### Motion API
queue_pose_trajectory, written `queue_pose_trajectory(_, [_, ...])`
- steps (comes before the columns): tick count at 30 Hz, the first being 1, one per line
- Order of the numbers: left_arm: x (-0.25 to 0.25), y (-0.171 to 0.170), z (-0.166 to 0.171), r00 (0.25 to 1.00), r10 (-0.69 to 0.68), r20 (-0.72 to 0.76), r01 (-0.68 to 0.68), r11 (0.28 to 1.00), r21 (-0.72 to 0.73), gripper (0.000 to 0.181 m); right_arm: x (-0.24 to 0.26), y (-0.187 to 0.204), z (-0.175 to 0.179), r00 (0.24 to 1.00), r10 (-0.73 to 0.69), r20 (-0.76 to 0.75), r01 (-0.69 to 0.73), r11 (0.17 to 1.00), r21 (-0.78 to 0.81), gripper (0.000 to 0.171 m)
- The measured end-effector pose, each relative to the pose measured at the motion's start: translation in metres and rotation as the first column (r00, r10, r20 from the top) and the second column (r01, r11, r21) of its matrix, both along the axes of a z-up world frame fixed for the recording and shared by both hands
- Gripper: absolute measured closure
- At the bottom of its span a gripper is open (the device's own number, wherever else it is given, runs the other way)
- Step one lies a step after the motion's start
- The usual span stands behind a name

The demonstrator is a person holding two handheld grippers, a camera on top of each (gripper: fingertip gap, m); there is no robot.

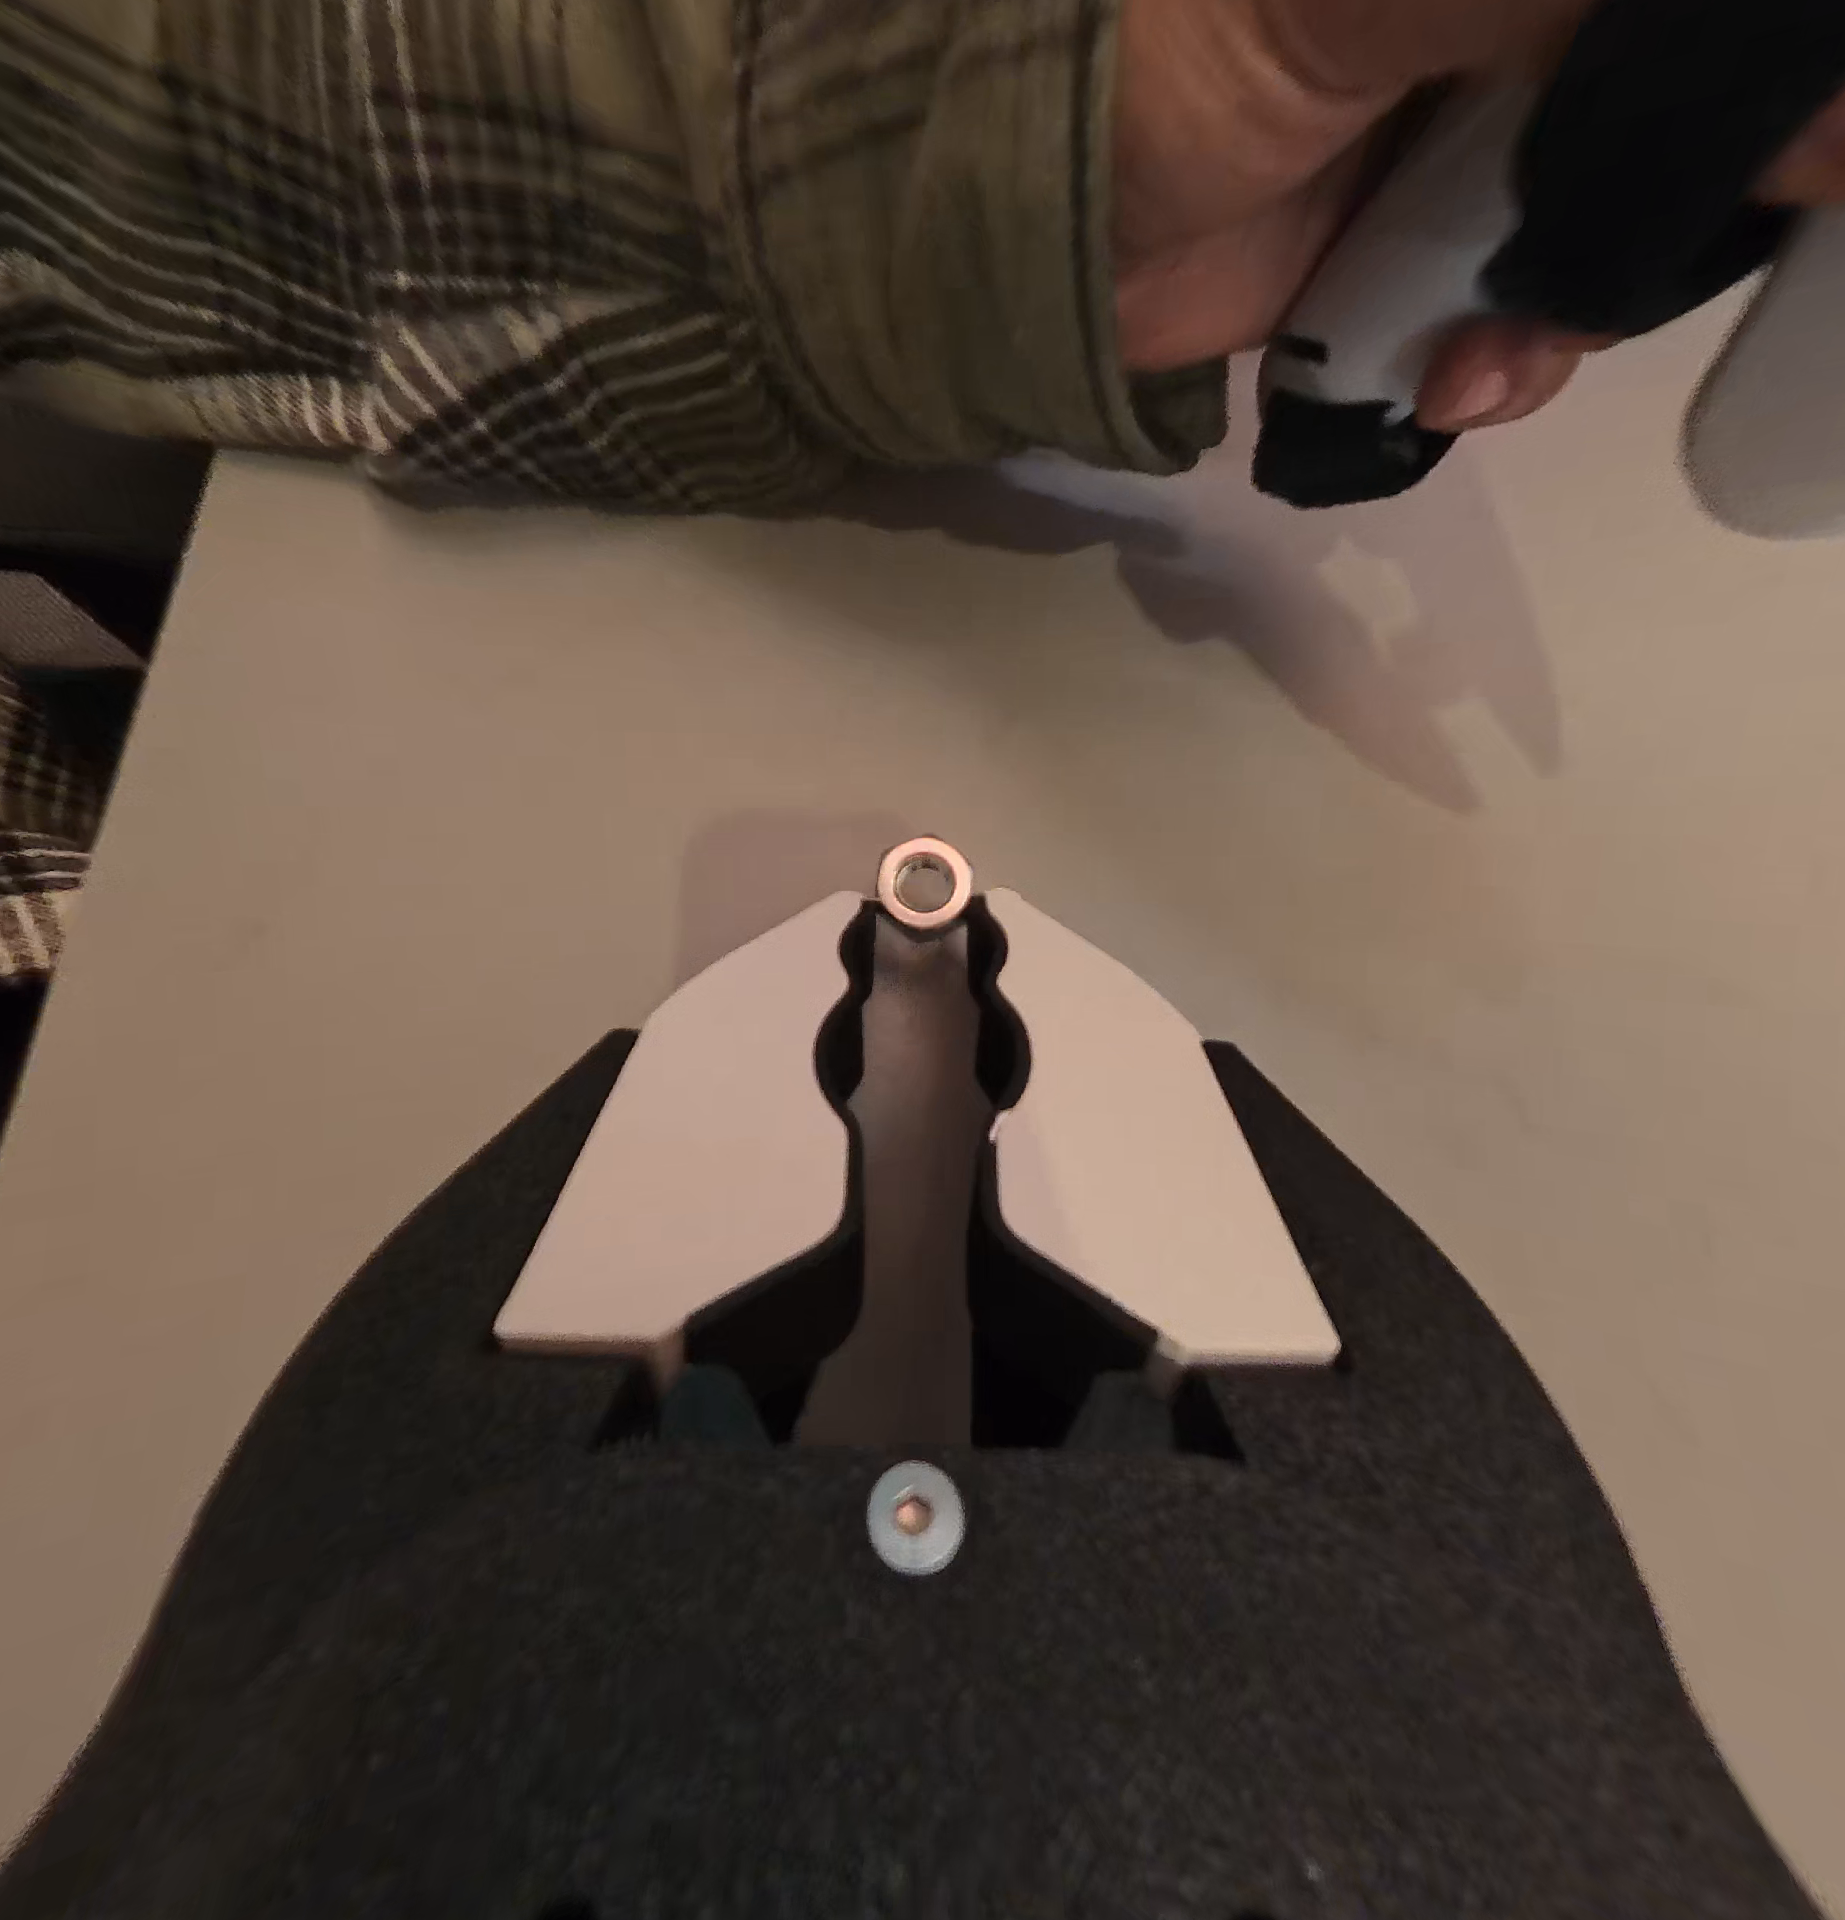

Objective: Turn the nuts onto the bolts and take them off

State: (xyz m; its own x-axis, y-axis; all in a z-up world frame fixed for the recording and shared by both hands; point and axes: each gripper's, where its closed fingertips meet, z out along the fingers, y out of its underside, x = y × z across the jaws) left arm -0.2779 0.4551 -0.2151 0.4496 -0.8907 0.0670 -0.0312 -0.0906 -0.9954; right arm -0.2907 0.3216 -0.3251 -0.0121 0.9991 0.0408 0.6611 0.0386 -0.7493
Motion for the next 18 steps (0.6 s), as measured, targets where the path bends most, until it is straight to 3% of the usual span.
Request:
queue_pose_trajectory(6, [0.024, -0.019, -0.004, 0.995, -0.099, -0.029, 0.100, 0.994, 0.036, 0.165, 0.047, 0.008, 0.045, 0.995, -0.068, -0.073, 0.066, 0.997, -0.027, 0.155])
queue_pose_trajectory(12, [0.066, -0.052, -0.016, 0.970, -0.214, -0.120, 0.226, 0.969, 0.097, 0.165, 0.101, 0.025, 0.117, 0.985, -0.151, -0.082, 0.154, 0.988, 0.031, 0.155])
queue_pose_trajectory(18, [0.090, -0.077, -0.022, 0.949, -0.247, -0.194, 0.278, 0.948, 0.154, 0.165, 0.098, 0.036, 0.151, 0.985, -0.162, -0.057, 0.163, 0.987, 0.014, 0.155])
